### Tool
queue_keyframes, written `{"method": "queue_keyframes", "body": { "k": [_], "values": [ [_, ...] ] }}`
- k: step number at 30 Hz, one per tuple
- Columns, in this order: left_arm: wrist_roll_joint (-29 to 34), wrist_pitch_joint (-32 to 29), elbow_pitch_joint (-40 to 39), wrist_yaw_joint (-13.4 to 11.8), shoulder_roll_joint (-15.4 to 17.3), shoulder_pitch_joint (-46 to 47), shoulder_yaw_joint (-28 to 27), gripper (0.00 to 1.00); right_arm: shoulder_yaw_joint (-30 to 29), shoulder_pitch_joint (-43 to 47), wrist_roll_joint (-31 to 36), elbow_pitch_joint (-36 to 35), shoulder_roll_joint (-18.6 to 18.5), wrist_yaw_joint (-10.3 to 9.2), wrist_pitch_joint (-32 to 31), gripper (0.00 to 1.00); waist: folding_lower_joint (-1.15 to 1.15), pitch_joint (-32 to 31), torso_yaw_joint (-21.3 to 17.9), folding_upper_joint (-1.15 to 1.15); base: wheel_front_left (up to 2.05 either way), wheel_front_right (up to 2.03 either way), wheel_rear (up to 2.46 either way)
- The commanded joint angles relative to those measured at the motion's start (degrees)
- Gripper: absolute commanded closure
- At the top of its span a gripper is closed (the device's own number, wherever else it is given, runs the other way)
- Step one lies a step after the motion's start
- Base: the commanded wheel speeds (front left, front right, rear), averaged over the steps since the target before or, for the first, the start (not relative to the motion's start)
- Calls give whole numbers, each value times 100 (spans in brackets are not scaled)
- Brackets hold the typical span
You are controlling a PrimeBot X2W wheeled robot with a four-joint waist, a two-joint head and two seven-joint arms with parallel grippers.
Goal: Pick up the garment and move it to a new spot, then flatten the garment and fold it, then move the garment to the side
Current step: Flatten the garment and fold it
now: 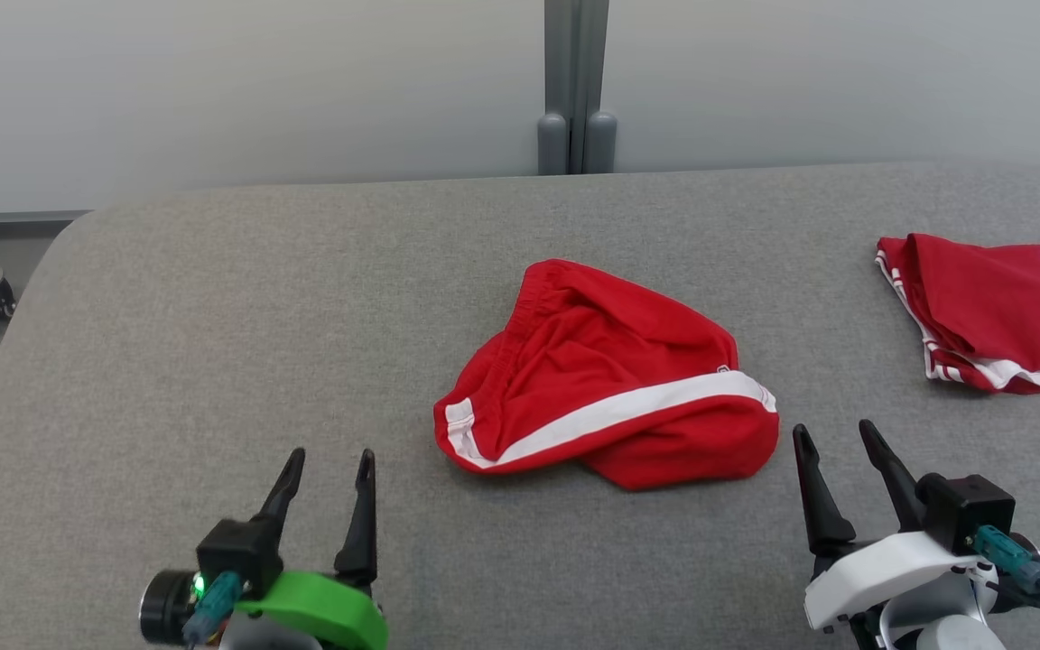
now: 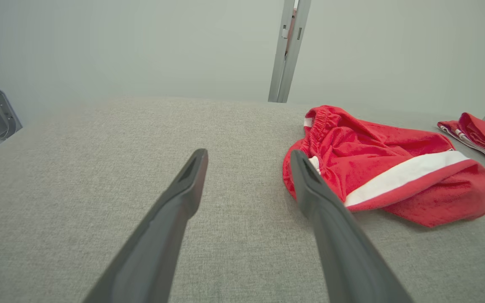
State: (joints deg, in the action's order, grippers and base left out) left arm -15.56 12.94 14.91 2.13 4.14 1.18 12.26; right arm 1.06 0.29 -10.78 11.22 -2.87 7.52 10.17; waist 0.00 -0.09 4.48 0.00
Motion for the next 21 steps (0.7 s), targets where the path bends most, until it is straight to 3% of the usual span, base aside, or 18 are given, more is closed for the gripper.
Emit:
{"method": "queue_keyframes", "body": {
  "k": [1, 9, 21],
  "values": [
    [121, -102, -3, 67, 46, 246, 109, 0, 3, -93, 37, 1, -7, -7, -8, 0, 0, 82, 0, 0, 0, 0, 0],
    [307, -1074, 433, 448, 58, 1422, 1015, 0, 110, -333, 104, -10, -7, -7, -39, 0, 0, 488, -115, 0, 0, 0, 0],
    [-180, -1733, 1547, 536, 338, 2395, 1538, 0, 141, -570, 149, 77, -7, -7, 52, 0, 0, 891, -454, 0, 0, 0, 0]
  ]
}}
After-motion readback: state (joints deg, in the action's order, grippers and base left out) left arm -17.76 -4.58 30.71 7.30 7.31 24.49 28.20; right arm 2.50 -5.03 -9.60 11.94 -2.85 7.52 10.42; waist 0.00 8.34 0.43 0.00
